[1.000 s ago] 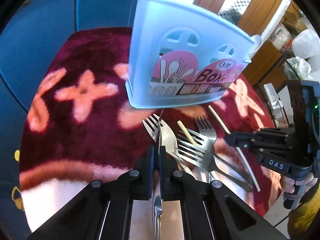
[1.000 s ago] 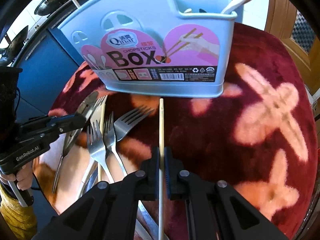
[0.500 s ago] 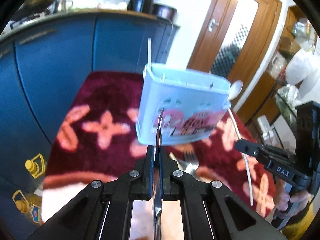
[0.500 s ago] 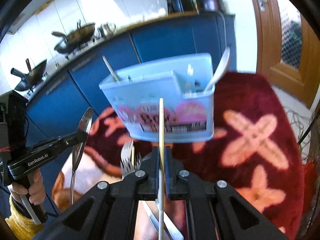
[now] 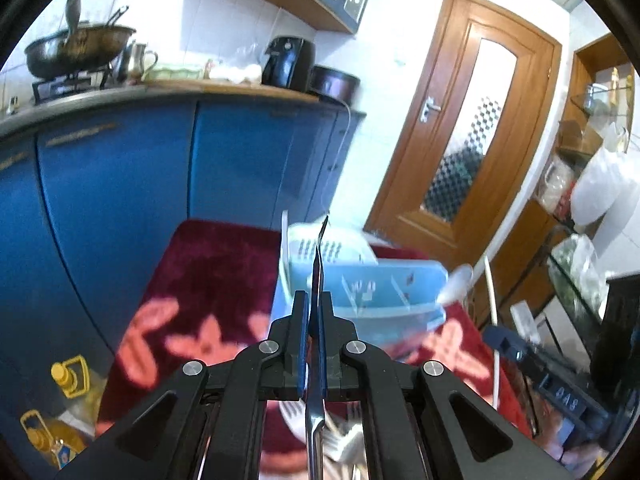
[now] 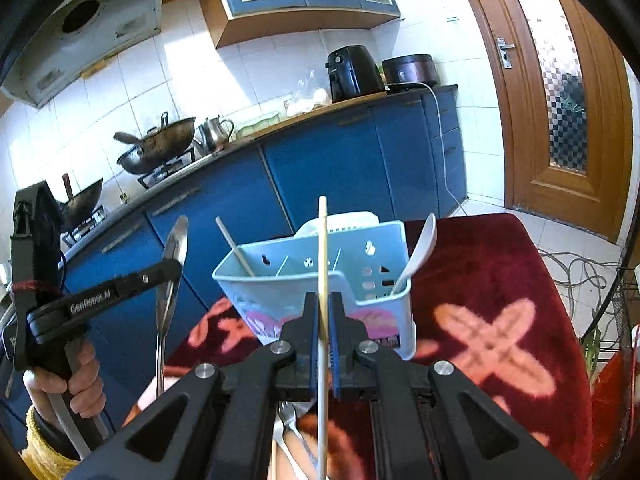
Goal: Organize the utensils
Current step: 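Lift the chopstick with the right tool while the left tool lifts the knife toward the holder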
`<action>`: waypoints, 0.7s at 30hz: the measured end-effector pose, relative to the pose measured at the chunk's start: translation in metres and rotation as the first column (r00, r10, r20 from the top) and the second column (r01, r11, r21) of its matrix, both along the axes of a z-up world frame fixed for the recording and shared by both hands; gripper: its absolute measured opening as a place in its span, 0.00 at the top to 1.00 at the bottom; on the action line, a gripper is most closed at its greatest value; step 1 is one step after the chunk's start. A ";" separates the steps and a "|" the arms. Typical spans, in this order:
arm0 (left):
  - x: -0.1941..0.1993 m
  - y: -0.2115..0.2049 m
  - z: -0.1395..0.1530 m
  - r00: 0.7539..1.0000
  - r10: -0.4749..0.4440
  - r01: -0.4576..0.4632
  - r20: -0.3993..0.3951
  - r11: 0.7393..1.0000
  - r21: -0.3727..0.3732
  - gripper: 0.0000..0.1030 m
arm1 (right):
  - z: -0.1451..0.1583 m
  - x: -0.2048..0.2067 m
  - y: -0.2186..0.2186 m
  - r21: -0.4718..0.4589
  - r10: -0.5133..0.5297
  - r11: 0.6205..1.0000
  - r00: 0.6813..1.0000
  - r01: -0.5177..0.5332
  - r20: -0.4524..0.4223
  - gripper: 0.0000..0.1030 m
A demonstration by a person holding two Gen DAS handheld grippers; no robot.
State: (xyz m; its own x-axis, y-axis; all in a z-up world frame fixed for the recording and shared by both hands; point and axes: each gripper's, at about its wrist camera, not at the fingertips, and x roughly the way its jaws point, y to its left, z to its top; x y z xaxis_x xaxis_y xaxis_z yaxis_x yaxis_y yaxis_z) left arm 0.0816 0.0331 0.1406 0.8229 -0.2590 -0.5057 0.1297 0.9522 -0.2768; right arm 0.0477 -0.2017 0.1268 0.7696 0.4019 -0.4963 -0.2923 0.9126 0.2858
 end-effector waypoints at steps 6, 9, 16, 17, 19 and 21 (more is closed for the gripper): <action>0.024 -0.002 0.029 0.996 0.040 -0.039 0.085 0.999 -0.016 0.96 | 0.004 0.008 -0.001 0.002 0.000 1.000 1.000 -0.001 0.024 0.94; 0.037 -0.004 0.042 0.988 0.068 -0.068 0.141 0.998 -0.008 0.96 | 0.006 0.011 -0.001 -0.005 -0.001 1.000 0.999 0.001 0.041 0.94; 0.065 -0.015 0.058 0.955 0.117 -0.134 0.271 0.990 0.043 0.96 | 0.004 0.021 -0.006 0.003 -0.005 1.000 0.999 0.005 0.049 0.94; 0.067 -0.015 0.058 0.953 0.118 -0.134 0.278 0.990 0.039 0.96 | 0.005 0.023 -0.007 0.006 -0.007 1.000 0.999 0.007 0.048 0.94; 0.073 -0.015 0.059 0.947 0.127 -0.142 0.294 0.989 0.028 0.96 | 0.005 0.028 -0.009 0.012 -0.010 1.000 0.999 0.010 0.047 0.94; 0.078 -0.015 0.058 0.939 0.143 -0.158 0.314 0.987 0.020 0.96 | 0.005 0.031 -0.010 0.013 -0.012 1.000 0.999 0.011 0.051 0.94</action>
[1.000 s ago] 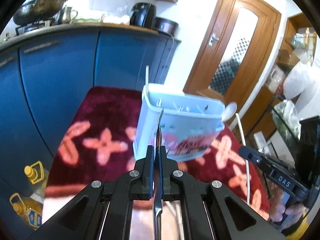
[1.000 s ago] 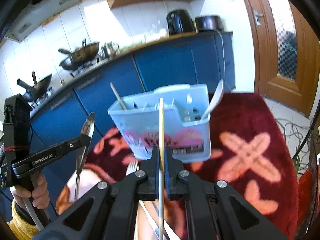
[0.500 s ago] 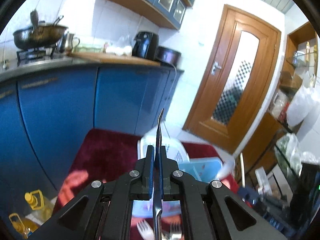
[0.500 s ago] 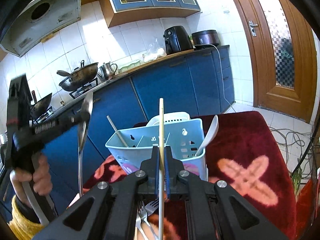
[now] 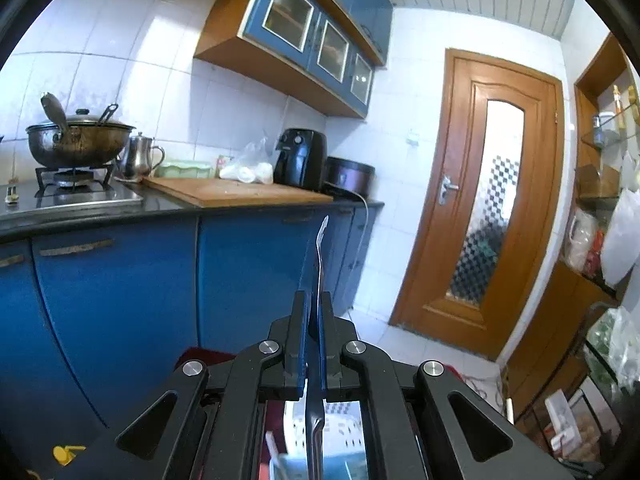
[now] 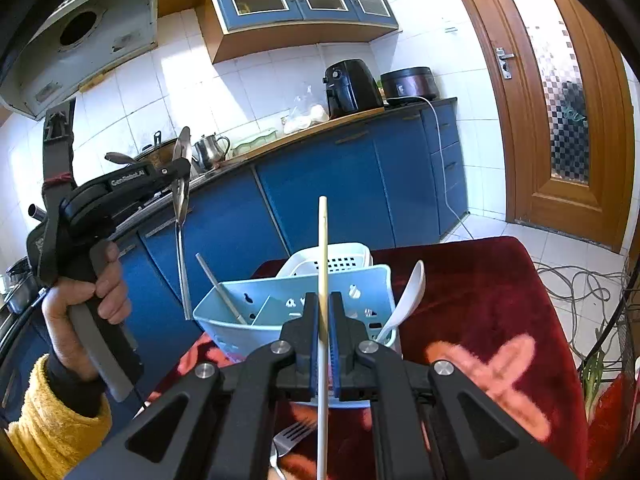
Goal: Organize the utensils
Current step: 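Lift the chopstick with the right tool while the left tool lifts the knife toward the holder, then lower the chopstick into the holder with the right tool while the left tool inserts the knife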
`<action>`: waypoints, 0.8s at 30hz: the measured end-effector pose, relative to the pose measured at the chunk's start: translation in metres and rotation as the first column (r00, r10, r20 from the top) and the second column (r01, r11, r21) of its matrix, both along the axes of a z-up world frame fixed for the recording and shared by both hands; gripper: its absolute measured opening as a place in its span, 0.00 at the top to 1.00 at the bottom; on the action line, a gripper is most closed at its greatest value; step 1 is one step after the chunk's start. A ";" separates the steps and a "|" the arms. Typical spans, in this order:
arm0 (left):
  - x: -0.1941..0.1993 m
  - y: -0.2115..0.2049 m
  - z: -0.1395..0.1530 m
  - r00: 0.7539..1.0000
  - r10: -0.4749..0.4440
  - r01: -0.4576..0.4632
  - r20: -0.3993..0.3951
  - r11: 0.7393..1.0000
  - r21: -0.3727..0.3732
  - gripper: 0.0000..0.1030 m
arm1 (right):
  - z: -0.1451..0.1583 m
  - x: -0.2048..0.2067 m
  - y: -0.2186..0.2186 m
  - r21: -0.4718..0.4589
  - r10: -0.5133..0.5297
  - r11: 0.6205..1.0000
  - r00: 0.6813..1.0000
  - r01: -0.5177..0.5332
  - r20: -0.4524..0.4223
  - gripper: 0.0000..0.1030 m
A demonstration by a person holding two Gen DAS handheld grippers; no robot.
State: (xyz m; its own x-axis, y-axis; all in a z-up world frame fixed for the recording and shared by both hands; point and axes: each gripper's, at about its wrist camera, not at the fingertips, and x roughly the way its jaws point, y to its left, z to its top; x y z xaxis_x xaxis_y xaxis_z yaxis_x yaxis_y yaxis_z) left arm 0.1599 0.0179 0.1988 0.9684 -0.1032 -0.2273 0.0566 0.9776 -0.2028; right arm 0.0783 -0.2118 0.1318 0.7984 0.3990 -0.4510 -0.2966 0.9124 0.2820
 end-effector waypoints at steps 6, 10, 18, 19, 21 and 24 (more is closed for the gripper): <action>0.010 -0.003 -0.013 0.998 0.043 -0.044 0.048 0.999 0.009 0.96 | 0.003 0.009 -0.001 0.001 -0.009 1.000 1.000 0.009 0.022 0.94; 0.017 -0.003 -0.028 0.999 0.044 -0.044 0.027 0.999 0.002 0.96 | 0.005 0.017 -0.002 0.014 -0.020 1.000 0.999 0.019 0.039 0.94; 0.027 0.003 -0.062 0.999 0.033 -0.034 -0.037 0.999 -0.018 0.96 | 0.014 0.044 0.001 0.061 -0.083 0.995 0.989 0.076 0.120 0.94; 0.028 0.004 -0.066 0.999 0.029 -0.030 -0.042 0.999 -0.023 0.96 | 0.014 0.047 0.002 0.065 -0.094 0.994 0.986 0.086 0.135 0.94; 0.029 0.006 -0.070 0.999 0.028 -0.029 -0.047 0.999 -0.028 0.96 | 0.015 0.054 0.005 0.064 -0.120 0.992 0.979 0.111 0.165 0.94; 0.031 0.007 -0.074 0.998 0.023 -0.025 -0.051 0.999 -0.032 0.96 | 0.011 0.066 0.010 0.057 -0.151 0.988 0.968 0.142 0.202 0.94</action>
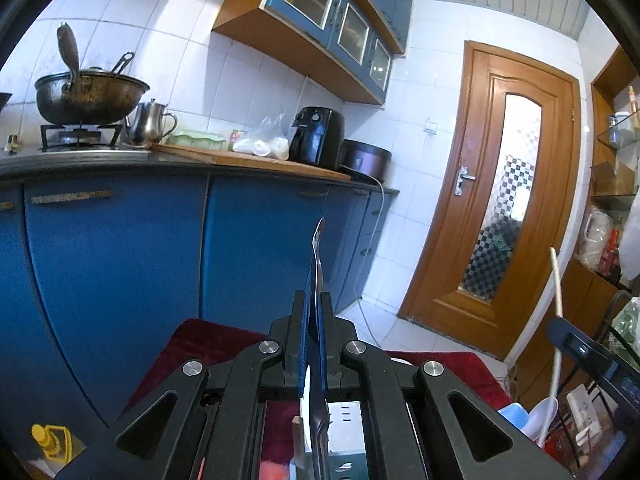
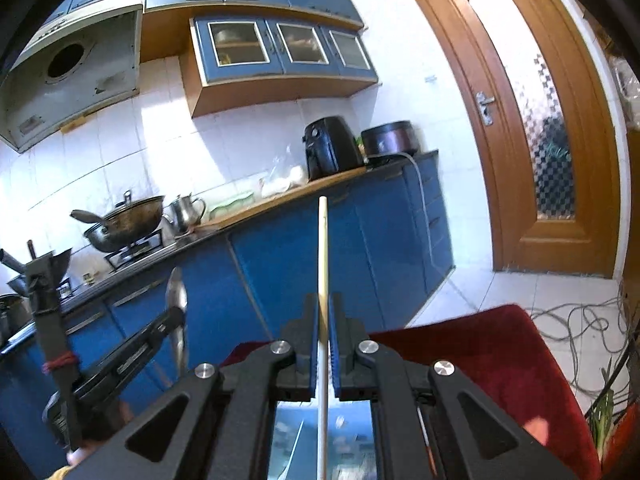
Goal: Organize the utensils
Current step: 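Lower the chopstick into the holder with the right tool while the left tool inserts the knife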
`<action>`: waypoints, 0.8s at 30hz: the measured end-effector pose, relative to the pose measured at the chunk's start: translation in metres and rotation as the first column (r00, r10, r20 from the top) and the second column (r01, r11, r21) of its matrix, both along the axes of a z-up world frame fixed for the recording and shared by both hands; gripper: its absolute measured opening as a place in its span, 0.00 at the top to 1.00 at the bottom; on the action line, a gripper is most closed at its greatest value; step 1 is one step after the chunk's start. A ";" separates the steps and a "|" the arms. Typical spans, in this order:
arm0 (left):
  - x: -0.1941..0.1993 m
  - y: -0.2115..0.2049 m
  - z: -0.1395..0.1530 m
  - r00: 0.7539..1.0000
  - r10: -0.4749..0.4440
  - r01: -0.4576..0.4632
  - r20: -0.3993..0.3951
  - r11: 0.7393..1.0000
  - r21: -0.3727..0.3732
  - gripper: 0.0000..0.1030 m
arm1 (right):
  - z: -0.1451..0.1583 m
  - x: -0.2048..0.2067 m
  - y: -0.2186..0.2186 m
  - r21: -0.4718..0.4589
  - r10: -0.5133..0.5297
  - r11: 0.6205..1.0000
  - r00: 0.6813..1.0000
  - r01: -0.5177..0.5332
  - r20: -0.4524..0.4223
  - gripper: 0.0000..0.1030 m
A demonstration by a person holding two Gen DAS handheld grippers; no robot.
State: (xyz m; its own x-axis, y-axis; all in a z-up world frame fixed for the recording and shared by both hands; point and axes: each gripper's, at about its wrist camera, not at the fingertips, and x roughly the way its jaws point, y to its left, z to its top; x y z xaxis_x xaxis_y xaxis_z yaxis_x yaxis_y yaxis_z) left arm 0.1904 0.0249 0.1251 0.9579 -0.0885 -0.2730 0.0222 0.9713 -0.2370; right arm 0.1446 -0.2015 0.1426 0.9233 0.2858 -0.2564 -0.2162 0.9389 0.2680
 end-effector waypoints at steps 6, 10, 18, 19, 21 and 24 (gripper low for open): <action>0.000 0.001 -0.004 1.000 -0.015 0.015 -0.001 1.000 0.007 0.96 | -0.017 0.020 0.009 -0.048 -0.046 0.998 0.999 0.047 0.023 0.94; -0.002 0.001 -0.005 1.000 -0.020 0.020 0.004 1.000 0.011 0.96 | -0.028 0.016 0.013 -0.082 -0.045 0.995 0.998 0.048 0.034 0.94; -0.007 0.001 -0.002 0.999 -0.040 0.040 -0.004 0.999 0.013 0.96 | -0.032 0.006 0.020 -0.127 -0.001 0.992 1.000 0.004 0.024 0.93; -0.007 0.000 -0.002 0.999 -0.042 0.043 -0.008 0.999 0.015 0.96 | -0.032 0.006 0.020 -0.122 0.007 0.993 1.000 -0.005 0.016 0.93; -0.007 -0.001 0.000 0.999 -0.049 0.050 -0.018 0.999 0.018 0.95 | -0.031 0.005 0.018 -0.110 0.015 0.994 1.000 -0.015 0.004 0.87; -0.009 -0.003 0.004 0.998 -0.060 0.060 -0.028 0.998 0.023 0.90 | -0.028 0.001 0.015 -0.087 0.028 0.996 1.000 -0.027 0.001 0.74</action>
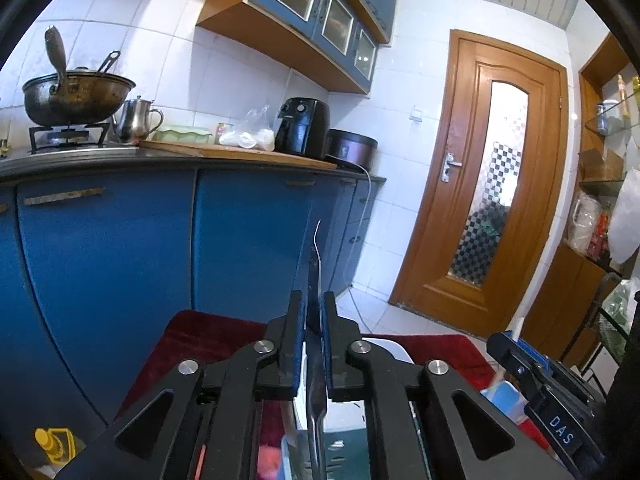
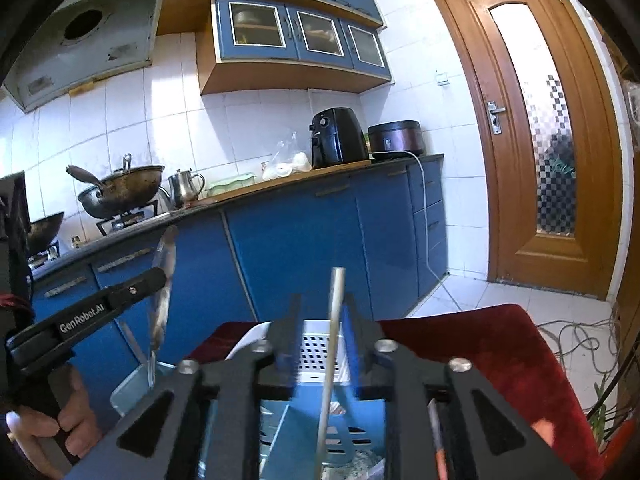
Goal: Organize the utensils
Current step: 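Lower the chopstick into the holder with the right tool while the left tool inserts the knife, then open both tools and withdraw them from the holder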
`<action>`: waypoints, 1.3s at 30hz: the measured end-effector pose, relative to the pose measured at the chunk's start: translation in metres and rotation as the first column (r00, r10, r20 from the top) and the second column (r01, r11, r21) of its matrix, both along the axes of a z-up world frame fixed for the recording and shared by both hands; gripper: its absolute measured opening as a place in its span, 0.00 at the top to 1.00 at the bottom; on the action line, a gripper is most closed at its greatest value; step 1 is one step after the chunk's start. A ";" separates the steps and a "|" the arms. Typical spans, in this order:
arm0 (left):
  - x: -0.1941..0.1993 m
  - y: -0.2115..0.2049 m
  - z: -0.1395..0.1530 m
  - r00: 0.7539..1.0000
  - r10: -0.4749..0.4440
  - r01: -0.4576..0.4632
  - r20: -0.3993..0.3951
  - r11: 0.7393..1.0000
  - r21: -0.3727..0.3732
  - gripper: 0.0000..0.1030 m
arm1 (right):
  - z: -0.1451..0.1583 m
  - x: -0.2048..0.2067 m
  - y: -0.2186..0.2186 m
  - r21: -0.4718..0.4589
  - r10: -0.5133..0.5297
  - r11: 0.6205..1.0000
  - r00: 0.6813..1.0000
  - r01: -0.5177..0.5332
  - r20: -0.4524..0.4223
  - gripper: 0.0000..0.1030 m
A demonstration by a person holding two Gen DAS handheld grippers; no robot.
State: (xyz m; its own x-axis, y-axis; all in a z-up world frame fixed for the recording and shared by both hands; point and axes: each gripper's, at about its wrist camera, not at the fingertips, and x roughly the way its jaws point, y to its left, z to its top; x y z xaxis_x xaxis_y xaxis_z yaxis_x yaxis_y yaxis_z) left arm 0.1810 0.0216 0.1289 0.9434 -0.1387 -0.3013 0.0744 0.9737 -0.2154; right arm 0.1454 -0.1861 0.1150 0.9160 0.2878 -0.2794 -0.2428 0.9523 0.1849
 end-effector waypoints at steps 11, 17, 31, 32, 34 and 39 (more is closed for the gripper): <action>-0.026 -0.007 0.017 0.999 -0.043 0.043 -0.002 0.999 0.014 0.70 | 0.018 -0.023 -0.006 0.031 0.012 0.999 1.000 -0.012 0.004 0.73; -0.046 -0.005 0.031 0.998 -0.055 0.055 -0.006 0.998 0.012 0.70 | 0.029 -0.041 -0.009 0.040 0.024 0.999 1.000 -0.025 0.004 0.73; -0.103 0.006 0.048 0.996 -0.054 0.055 -0.067 0.998 0.010 0.69 | 0.046 -0.095 -0.010 0.060 0.069 0.996 0.997 -0.067 -0.029 0.72; -0.107 0.007 0.047 0.996 -0.052 0.053 -0.073 0.999 0.009 0.70 | 0.045 -0.099 -0.010 0.061 0.072 0.996 0.997 -0.070 -0.034 0.72; -0.114 0.009 0.045 0.994 -0.052 0.053 -0.093 0.999 0.004 0.69 | 0.044 -0.107 -0.010 0.062 0.077 0.995 0.996 -0.074 -0.043 0.72; -0.130 0.012 0.036 0.989 -0.045 0.048 -0.138 0.999 0.016 0.69 | 0.038 -0.123 -0.009 0.051 0.086 0.995 0.994 -0.082 -0.069 0.72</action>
